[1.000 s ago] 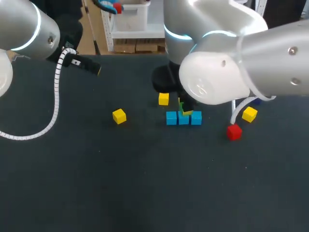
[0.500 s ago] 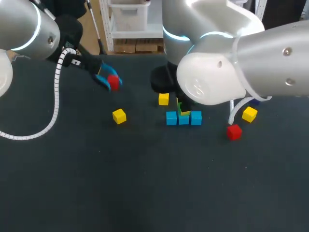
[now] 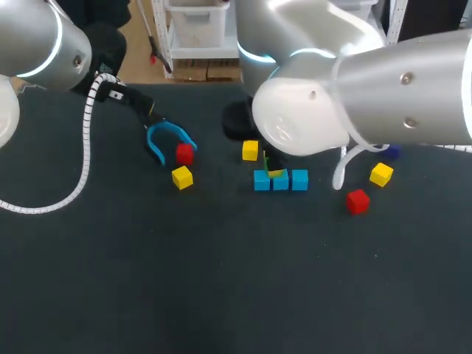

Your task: Place the blue cubes, place green cubes on the blue cubes, place the yellow cubes on the green cubes, then place the red cubes on the yellow cubes, and place purple cube on the red cubes.

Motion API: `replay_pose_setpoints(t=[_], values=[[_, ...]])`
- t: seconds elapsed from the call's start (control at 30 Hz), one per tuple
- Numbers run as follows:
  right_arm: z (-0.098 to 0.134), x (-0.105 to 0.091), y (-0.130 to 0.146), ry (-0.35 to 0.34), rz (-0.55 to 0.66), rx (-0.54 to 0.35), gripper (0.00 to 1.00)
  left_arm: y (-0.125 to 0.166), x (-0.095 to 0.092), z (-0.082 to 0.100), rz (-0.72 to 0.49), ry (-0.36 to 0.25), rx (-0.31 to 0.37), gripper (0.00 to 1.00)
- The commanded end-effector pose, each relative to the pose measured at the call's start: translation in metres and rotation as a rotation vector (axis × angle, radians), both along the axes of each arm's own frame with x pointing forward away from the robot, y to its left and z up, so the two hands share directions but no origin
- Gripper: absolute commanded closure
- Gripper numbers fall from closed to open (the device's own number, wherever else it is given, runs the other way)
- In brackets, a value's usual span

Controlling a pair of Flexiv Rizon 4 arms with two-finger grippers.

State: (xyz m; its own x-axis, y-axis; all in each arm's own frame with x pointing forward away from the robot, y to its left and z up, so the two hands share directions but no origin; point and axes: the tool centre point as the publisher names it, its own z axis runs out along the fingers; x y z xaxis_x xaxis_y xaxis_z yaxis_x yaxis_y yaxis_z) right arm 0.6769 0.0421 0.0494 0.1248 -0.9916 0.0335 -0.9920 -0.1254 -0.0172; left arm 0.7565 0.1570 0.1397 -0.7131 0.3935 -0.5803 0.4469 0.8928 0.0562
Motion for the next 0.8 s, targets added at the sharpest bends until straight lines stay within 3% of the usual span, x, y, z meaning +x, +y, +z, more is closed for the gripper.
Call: replay_pose_setpoints(t=[0.03, 0.8], values=[[-0.003, 0.004, 0.004, 0.007, -0.017, -0.002, 1.0, 0.0, 0.0, 0.0, 0.0, 0.0, 0.0, 0.0], [-0.023, 0.013, 0.006, 0.029, -0.055, 0.011, 1.0, 0.0, 0.0, 0.0, 0.0, 0.0, 0.0, 0.0]])
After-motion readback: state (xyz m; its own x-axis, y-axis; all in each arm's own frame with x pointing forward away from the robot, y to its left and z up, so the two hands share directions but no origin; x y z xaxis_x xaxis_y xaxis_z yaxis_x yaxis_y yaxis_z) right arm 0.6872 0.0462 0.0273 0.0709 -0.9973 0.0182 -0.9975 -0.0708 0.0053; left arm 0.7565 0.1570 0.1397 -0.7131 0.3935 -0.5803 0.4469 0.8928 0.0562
